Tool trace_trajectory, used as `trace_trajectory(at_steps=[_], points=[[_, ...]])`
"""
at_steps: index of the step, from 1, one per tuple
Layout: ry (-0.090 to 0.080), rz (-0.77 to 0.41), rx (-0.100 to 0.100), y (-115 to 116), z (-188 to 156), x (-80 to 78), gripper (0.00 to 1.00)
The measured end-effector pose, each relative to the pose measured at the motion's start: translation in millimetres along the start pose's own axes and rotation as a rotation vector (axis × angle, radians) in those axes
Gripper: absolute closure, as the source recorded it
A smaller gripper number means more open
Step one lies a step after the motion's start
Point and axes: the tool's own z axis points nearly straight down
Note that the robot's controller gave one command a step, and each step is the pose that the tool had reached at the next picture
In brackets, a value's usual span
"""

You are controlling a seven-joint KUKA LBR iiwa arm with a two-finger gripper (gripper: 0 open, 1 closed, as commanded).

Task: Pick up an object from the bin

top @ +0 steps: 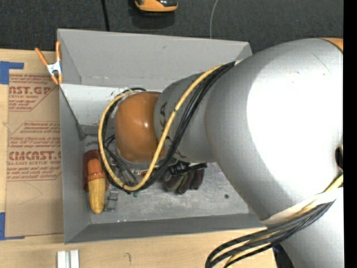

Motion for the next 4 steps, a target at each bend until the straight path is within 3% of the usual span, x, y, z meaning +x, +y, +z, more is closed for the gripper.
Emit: trace_trajectory(at_steps=[1,2,3,4], points=[[0.004,-0.049,0.005,12.3,2.0,11.5,0.0],[0.008,-0.072,0.021,17.5,2.3,11.1,0.0],[0.002,-0.174,0.016,12.5,-7.2,29.8,0.0],[0.004,-0.185,0.019,11.5,-5.0,35.5,0.0]])
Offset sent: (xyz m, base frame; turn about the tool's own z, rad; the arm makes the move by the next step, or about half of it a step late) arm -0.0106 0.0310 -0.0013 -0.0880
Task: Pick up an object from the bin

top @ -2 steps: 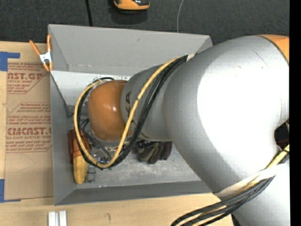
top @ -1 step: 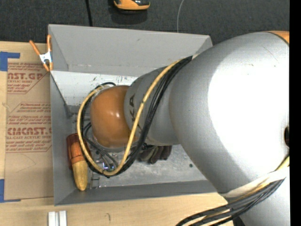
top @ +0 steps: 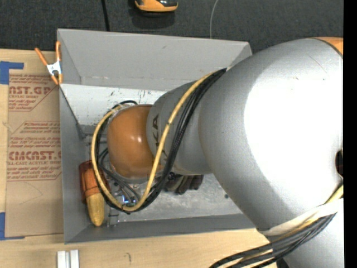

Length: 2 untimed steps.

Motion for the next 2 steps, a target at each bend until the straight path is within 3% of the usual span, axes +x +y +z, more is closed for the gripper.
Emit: trace_trajectory(at_steps=[1,2], points=[[0.006,-0.049,-0.015,-31.4,-47.0,-2.6,0.0],[-0.006,0.027,-0.02,-59.8,-76.7,-2.8,0.0]])
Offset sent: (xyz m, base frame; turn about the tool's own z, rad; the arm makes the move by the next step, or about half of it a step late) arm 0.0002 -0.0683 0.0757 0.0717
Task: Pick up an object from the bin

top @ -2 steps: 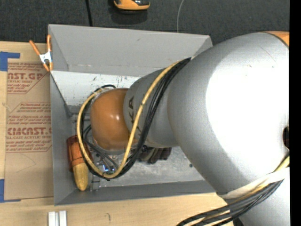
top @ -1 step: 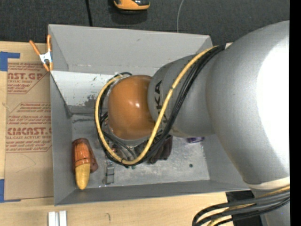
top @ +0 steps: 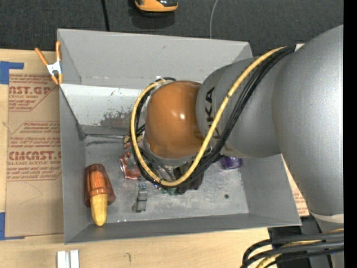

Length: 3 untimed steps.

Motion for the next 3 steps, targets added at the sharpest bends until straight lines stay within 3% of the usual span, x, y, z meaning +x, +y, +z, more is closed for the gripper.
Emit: trace_trajectory(at_steps=[1,2,3], points=[[0.005,0.027,0.002,-9.3,-3.8,-11.0,0.0],[0.004,0.088,0.0,-36.3,-5.8,-48.8,0.0],[0.001,0.197,0.001,-37.4,23.3,-61.7,0.0]])
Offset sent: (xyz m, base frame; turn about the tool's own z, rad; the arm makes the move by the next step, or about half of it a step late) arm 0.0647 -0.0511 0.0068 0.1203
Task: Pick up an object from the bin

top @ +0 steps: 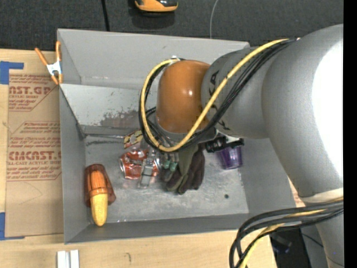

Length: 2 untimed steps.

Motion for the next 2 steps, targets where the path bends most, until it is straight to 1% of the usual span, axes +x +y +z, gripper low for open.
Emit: trace_trajectory(at_steps=[1,2], points=[[0.003,0.0,0.001,-10.8,34.3,14.7,0.0],[0.0,-0.053,-0.001,-33.7,58.9,0.5,1.0]])
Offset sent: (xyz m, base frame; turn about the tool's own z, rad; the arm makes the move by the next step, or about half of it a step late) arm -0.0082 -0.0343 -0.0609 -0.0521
